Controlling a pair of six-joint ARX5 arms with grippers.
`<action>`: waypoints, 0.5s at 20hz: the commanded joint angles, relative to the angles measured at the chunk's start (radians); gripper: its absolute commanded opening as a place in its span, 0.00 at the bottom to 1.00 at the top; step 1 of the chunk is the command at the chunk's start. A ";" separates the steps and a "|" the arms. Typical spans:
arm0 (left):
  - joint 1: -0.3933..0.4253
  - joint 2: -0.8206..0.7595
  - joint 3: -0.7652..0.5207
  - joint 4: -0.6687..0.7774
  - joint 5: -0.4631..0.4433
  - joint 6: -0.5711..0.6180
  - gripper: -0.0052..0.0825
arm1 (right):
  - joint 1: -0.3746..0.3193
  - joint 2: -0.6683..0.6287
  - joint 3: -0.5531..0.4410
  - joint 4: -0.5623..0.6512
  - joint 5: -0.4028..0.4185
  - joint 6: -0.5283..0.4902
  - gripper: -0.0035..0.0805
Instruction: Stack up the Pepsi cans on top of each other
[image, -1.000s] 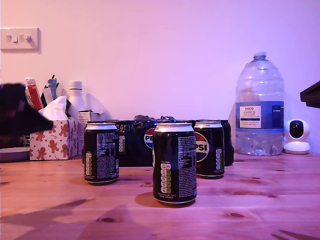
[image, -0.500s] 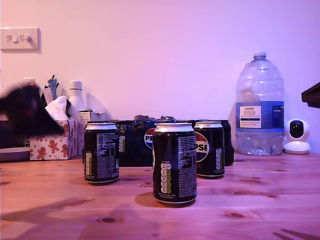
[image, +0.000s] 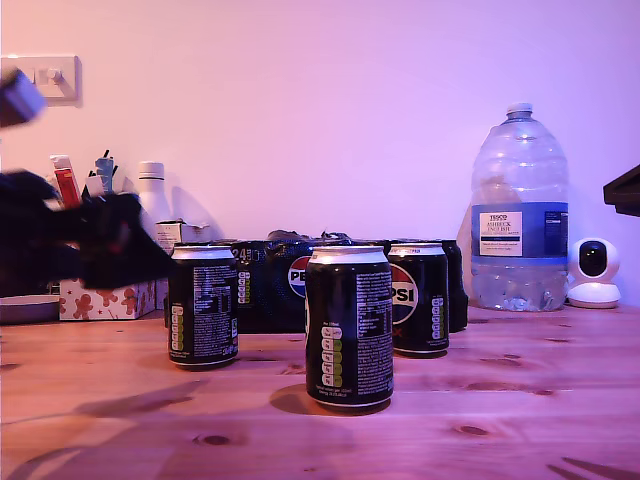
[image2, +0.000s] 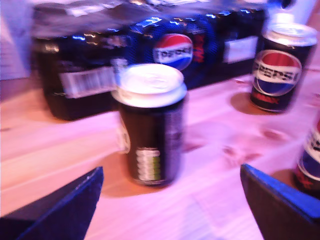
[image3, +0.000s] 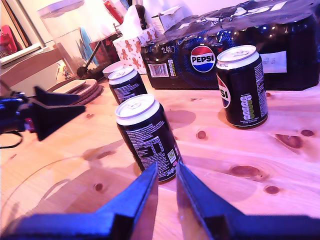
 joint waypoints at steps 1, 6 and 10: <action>0.010 0.063 0.032 0.018 0.034 0.009 0.96 | 0.004 -0.005 -0.008 0.008 0.001 0.004 0.15; 0.049 0.193 0.142 0.017 0.052 0.030 0.96 | 0.004 -0.005 -0.008 0.008 0.002 0.004 0.15; 0.090 0.253 0.216 0.016 0.124 0.036 0.96 | 0.004 -0.005 -0.008 0.008 0.003 0.004 0.15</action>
